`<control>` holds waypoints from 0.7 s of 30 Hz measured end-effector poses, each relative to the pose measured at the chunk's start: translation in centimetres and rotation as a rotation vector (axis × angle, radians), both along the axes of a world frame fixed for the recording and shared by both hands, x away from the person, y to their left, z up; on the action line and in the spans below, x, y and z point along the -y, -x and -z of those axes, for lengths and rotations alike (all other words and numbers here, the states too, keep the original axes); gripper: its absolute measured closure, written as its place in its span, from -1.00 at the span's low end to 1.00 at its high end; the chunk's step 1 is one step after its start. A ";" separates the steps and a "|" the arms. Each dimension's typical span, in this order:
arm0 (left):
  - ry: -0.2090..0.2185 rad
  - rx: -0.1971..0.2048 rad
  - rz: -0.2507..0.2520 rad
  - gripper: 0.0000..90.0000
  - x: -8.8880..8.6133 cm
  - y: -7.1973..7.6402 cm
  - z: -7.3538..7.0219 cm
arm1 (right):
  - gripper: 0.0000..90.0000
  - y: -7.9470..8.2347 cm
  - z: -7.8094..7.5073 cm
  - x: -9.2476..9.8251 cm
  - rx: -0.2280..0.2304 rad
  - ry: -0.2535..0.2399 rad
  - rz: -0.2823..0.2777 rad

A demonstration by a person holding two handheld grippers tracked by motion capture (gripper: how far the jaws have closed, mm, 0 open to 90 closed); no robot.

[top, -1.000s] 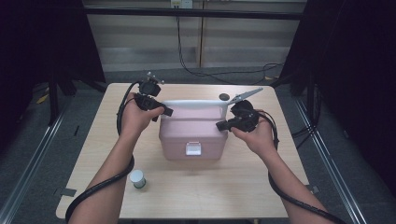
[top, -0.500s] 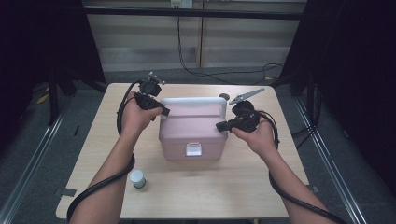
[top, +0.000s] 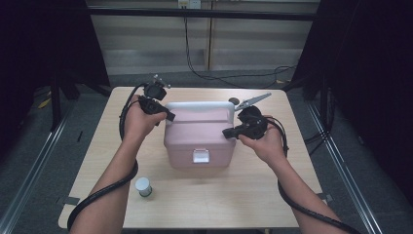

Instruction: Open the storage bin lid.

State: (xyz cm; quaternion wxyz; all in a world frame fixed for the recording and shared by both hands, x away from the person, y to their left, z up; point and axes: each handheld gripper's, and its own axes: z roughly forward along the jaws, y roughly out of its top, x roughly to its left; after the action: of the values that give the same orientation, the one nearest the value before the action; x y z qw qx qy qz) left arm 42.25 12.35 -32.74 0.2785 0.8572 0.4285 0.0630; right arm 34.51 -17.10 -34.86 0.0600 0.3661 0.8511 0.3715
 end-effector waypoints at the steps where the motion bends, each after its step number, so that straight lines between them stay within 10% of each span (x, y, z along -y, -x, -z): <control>1: -0.001 0.001 0.002 0.61 0.0 -0.1 0.0 | 1.00 0.0 0.0 -0.1 0.005 0.004 -0.004; 21: 0.000 0.010 -0.005 0.61 0.1 -0.5 -1.7 | 1.00 0.8 -1.2 3.0 0.058 0.074 0.039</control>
State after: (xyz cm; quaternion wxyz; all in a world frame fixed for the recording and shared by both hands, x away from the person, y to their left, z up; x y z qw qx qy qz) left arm 42.74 12.25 -31.07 0.2806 0.8558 0.4292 0.0679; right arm 33.74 -20.14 -33.67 0.1056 0.3693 0.8547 0.3492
